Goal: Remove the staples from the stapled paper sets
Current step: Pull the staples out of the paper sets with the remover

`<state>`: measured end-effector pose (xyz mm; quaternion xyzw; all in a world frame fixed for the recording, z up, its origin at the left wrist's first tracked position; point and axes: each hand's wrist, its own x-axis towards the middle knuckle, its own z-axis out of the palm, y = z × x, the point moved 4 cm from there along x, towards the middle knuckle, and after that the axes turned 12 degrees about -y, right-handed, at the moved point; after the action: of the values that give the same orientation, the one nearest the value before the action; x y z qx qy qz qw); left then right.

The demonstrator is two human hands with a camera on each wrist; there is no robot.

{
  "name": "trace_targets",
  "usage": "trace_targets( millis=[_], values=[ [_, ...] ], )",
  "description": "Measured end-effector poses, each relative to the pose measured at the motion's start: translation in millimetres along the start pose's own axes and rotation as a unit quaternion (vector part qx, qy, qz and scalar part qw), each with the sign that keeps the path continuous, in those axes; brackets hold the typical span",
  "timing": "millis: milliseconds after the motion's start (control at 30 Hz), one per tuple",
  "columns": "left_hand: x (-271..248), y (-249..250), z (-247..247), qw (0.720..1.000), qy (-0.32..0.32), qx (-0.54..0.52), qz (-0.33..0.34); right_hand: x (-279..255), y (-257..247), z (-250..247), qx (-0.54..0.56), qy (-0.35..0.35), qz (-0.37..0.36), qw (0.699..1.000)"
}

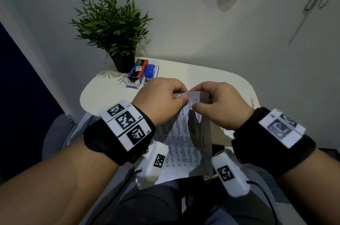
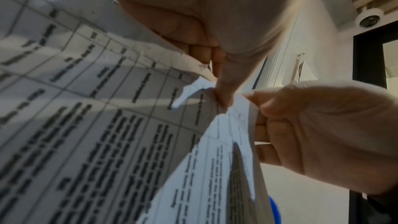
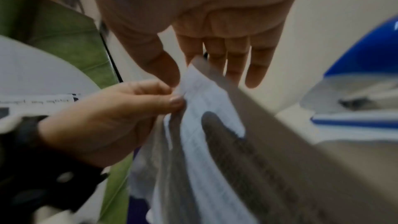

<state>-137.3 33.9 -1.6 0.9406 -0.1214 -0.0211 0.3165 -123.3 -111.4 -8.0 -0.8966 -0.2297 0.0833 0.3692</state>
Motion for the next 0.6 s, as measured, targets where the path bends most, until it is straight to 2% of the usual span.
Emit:
trace_targets(
  millis=[200,300,433,600],
  values=[
    [-4.0,0.0,-2.0,0.999,0.035,0.009,0.022,-2.9,14.6,4.2,-0.043,0.118,-0.05,0.991],
    [-11.3,3.4,-1.6,0.988,0.076,0.091,0.097,-13.1,13.5,8.4,-0.085,0.178,-0.135,0.971],
    [-18.9,2.4,9.0,0.954,0.079,0.197,0.211,-21.8,16.0,16.9,-0.151,0.187,-0.21,0.948],
    [-21.0,0.2,12.9,0.936,0.103,0.219,0.256,-24.6,19.0,18.3,-0.144,0.202,-0.227,0.942]
  ],
)
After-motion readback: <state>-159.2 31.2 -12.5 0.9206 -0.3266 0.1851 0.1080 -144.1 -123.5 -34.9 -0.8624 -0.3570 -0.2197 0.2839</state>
